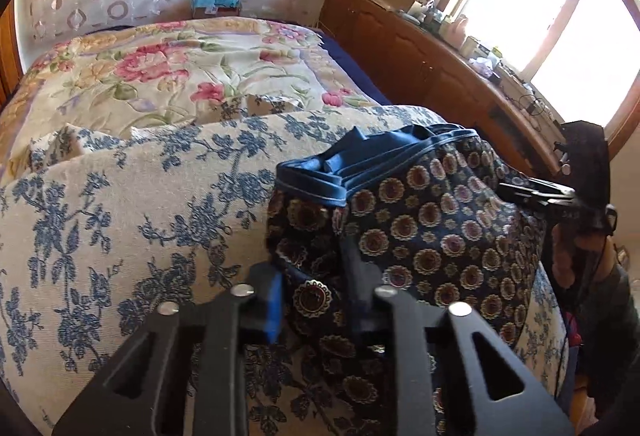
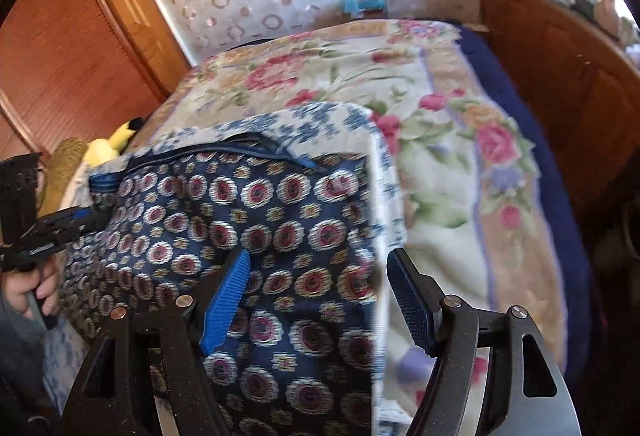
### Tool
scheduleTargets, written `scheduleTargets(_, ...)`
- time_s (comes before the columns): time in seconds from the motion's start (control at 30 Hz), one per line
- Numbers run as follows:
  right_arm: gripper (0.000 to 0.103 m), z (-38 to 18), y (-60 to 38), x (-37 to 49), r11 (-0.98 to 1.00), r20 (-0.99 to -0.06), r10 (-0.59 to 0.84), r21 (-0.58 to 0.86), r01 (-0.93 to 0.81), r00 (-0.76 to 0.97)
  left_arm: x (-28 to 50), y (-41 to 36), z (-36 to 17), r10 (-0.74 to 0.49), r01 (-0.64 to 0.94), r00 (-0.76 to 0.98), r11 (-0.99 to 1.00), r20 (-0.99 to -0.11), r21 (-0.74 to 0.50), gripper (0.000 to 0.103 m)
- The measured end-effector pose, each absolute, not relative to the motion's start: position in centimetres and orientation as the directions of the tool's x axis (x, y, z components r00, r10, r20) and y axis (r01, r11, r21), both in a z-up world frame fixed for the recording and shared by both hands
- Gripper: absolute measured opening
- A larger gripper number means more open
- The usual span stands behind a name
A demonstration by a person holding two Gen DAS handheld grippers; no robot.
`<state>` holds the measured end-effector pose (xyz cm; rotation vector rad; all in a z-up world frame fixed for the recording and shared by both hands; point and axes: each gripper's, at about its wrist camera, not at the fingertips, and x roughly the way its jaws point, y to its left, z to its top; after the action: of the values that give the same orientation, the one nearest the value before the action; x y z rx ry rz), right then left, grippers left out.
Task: Fold small clothes
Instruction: 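Lift the folded navy shirt off the bed with both tools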
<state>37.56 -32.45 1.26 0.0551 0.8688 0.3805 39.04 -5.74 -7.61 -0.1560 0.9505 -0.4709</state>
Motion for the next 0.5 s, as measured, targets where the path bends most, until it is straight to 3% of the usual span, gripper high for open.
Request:
scheduleTargets(0.17, 0.063, 2.2, -33.4, 36.9, 0.937, -0.729, 0.323, 0.16, -0.309, 0.603, 38.4, -6.2, -6.5, -0.511, 0.355, 0.486, 0.856, -0.709, -0.375, 0.009)
scheduleTargets(0.2, 0.05, 2.0, -33.2, 36.7, 0.929, -0.728, 0.342, 0.169, -0.328, 0.593, 38.2, -6.3, -6.2, -0.521, 0.367, 0.49, 0.851, -0.699, -0.377, 0.008)
scheduleTargets(0.4, 0.047, 1.3, -32.4, 36.5, 0.935, -0.735, 0.317, 0.135, -0.329, 0.6, 36.4, -7.4, -3.2, -0.551, 0.43, 0.53, 0.83, -0.645, -0.356, 0.007)
scheduleTargets(0.5, 0.017, 1.2, -32.3, 37.1, 0.916, -0.734, 0.367, 0.178, -0.36, 0.571, 35.5, -7.6, -1.9, -0.561, 0.45, 0.549, 0.823, -0.619, -0.347, 0.007)
